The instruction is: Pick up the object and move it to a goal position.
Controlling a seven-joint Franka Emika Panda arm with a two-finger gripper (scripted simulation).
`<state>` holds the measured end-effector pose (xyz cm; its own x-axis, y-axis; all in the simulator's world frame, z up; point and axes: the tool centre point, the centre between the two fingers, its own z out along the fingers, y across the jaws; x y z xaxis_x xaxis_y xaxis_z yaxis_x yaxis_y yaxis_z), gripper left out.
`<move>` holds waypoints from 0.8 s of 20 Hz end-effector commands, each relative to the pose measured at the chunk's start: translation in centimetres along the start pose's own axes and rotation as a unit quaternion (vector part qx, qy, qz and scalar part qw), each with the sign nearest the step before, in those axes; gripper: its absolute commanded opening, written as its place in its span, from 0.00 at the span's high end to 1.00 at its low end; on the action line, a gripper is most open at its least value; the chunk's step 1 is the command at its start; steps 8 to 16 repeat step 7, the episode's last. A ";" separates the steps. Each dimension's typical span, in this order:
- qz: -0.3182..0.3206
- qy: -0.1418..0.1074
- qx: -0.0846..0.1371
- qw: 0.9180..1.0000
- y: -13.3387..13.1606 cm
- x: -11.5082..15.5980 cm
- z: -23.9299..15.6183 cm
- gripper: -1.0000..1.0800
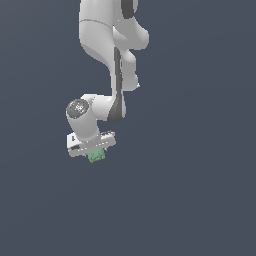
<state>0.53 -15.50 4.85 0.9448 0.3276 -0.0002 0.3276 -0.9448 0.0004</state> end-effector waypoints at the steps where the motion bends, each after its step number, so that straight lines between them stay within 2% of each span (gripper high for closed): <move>1: -0.001 0.000 0.000 1.000 1.3 -0.2 -0.1 1.00; 6: -0.001 0.000 0.000 1.000 2.4 -0.3 -0.1 1.00; 16: -0.001 0.000 0.000 1.000 2.4 -0.3 -0.1 1.00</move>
